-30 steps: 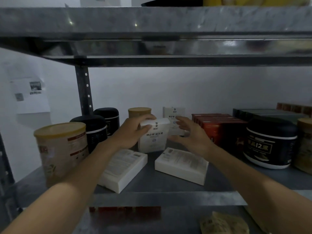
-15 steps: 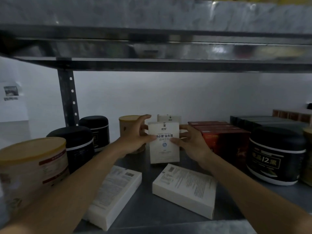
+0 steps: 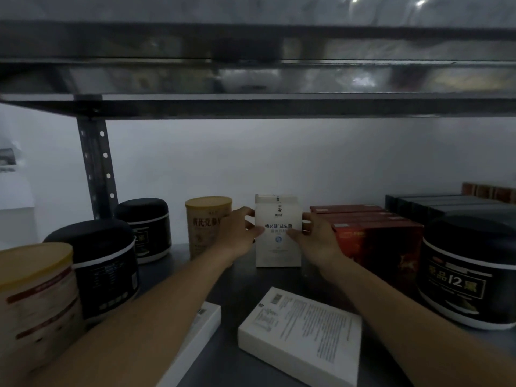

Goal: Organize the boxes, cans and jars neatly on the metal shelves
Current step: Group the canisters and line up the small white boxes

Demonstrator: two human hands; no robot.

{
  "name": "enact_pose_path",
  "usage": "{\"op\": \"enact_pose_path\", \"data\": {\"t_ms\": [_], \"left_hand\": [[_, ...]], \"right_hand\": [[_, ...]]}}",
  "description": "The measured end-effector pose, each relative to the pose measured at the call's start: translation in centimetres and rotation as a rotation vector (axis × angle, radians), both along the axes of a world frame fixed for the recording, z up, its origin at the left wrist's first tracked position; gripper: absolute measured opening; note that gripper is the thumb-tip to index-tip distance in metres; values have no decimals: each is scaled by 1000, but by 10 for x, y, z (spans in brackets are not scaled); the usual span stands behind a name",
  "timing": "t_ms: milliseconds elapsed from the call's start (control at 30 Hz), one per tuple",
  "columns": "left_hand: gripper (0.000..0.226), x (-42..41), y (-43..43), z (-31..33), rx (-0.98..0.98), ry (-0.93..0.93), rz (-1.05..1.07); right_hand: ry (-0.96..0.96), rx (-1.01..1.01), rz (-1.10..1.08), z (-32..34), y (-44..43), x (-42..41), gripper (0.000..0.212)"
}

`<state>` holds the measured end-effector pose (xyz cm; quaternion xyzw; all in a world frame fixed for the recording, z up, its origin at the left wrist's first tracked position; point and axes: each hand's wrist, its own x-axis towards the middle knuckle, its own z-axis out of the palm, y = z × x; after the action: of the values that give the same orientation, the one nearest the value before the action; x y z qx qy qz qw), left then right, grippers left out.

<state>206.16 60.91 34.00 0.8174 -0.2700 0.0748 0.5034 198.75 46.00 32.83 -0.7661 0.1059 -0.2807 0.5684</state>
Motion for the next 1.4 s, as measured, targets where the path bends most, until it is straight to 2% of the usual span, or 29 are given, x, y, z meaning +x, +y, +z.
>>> {"op": "enact_pose_path", "data": {"t_ms": [233,500,700,800,1000,1133,1233,1400], "left_hand": [[42,11,-21,-7,-104,11,84],[42,15,-29,-5,-82,-2,119],[66,21,-32,-7,-24,86,82],[71,26,-33,-6,11,95,93],[81,40,-37,-13,28,110,85],[106,46,-39,-19,23,130,54],[91,50,-38,-23,44,95,40],[71,50,-36,-26,21,65,46]], "right_hand": [[16,-64,77,-3,-4,14,39],[43,-62,79,-8,-5,30,56],[101,-114,58,-8,-8,29,72],[117,-81,53,-11,-11,37,57],[95,-150,40,-15,-12,37,66],[98,-147,104,-20,-14,40,57],[88,-170,114,-24,-14,41,76],[101,-186,116,-24,-14,43,85]]}}
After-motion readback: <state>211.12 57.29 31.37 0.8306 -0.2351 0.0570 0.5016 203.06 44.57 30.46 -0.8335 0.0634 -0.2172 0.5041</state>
